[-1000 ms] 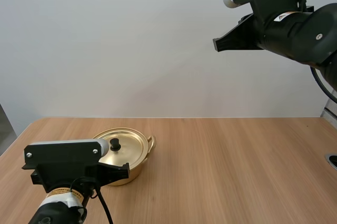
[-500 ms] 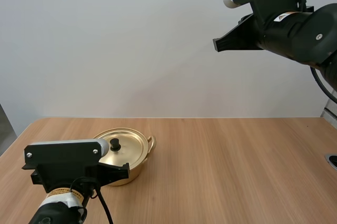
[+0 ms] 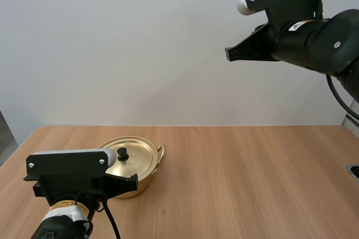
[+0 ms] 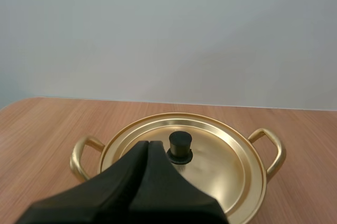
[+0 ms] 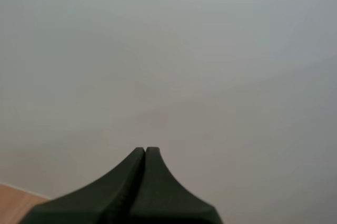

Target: Open the pot, put the car inside, and close it

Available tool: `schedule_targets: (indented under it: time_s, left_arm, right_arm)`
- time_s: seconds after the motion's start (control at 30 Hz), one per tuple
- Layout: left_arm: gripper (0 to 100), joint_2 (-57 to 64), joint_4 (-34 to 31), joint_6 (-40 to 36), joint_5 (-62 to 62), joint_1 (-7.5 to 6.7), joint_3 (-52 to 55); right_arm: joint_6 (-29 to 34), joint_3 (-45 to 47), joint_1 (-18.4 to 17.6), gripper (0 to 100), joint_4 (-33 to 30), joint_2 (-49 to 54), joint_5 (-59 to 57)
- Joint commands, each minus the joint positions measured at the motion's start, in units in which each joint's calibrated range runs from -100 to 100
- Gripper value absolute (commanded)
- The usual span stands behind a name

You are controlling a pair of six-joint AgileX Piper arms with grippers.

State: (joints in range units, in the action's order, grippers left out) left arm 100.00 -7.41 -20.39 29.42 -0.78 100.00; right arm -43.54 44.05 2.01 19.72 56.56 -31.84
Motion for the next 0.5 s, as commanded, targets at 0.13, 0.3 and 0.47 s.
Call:
schedule_targets:
  time_s: [0.13,0.3,0.47]
  left_arm:
    - [0,0.00,-0.07,-0.01,0.08,0.02,0.00]
    - [0,0.00,-0.07,-0.01,0.08,0.02,0.00]
    - [0,0.00,-0.07,-0.01,0.08,0.02,0.00]
  right_arm:
    - [34.42,6.60,0.05,0,-22.70,-0.09,8.00]
    - [34.31,15.01,0.05,0,-24.67,-0.09,15.28]
    - [34.31,23.09,0.05,0,-26.38,-0.09,19.61]
